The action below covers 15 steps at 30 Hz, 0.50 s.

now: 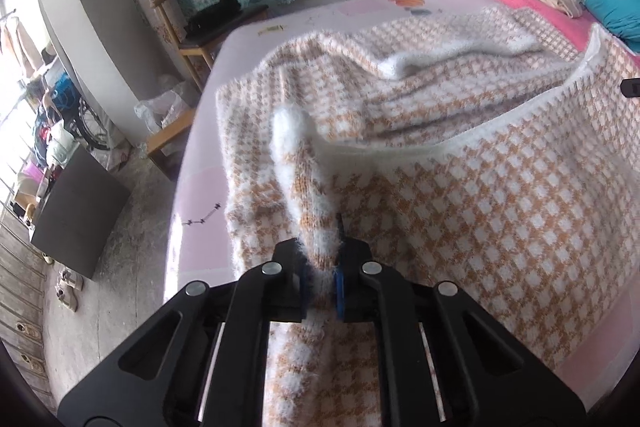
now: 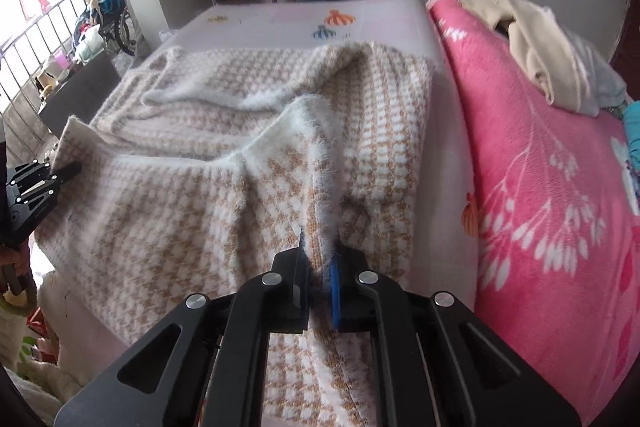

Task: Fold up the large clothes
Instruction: 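Lift the pinched coat edge up off the mattress with both tools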

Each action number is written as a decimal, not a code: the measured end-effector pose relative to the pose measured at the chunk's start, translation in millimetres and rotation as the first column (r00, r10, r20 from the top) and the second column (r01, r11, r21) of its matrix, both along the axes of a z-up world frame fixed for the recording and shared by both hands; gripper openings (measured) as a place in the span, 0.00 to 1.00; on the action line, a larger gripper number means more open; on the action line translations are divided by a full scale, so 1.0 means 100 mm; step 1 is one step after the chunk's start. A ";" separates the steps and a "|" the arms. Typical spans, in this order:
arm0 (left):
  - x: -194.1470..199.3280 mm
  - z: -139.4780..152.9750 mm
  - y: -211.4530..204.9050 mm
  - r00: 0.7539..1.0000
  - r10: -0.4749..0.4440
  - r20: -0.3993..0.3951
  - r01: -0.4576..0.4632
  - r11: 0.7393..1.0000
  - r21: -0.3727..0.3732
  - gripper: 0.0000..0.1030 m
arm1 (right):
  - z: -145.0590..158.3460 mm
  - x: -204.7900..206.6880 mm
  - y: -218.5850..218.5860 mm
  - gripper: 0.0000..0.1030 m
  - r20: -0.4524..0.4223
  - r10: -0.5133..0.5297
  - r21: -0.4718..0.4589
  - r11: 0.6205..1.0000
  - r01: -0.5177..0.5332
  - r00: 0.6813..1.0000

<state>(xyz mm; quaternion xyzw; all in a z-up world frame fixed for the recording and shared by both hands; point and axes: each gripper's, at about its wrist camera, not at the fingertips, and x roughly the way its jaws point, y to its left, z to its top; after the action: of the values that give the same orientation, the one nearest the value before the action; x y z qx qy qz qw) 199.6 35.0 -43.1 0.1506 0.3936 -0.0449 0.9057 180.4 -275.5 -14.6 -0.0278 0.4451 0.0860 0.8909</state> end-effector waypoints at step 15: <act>-0.24 1.17 0.11 0.954 -0.009 0.299 0.020 0.999 -0.035 0.06 | 0.99 -0.16 -0.01 0.07 0.282 0.001 0.011 1.000 -0.004 0.959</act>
<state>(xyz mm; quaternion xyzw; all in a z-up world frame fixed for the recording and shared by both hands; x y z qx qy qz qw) 175.7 46.0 73.7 0.1415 0.2503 -0.0355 0.9571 164.8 -276.3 83.9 -0.0351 0.3130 0.0848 0.9453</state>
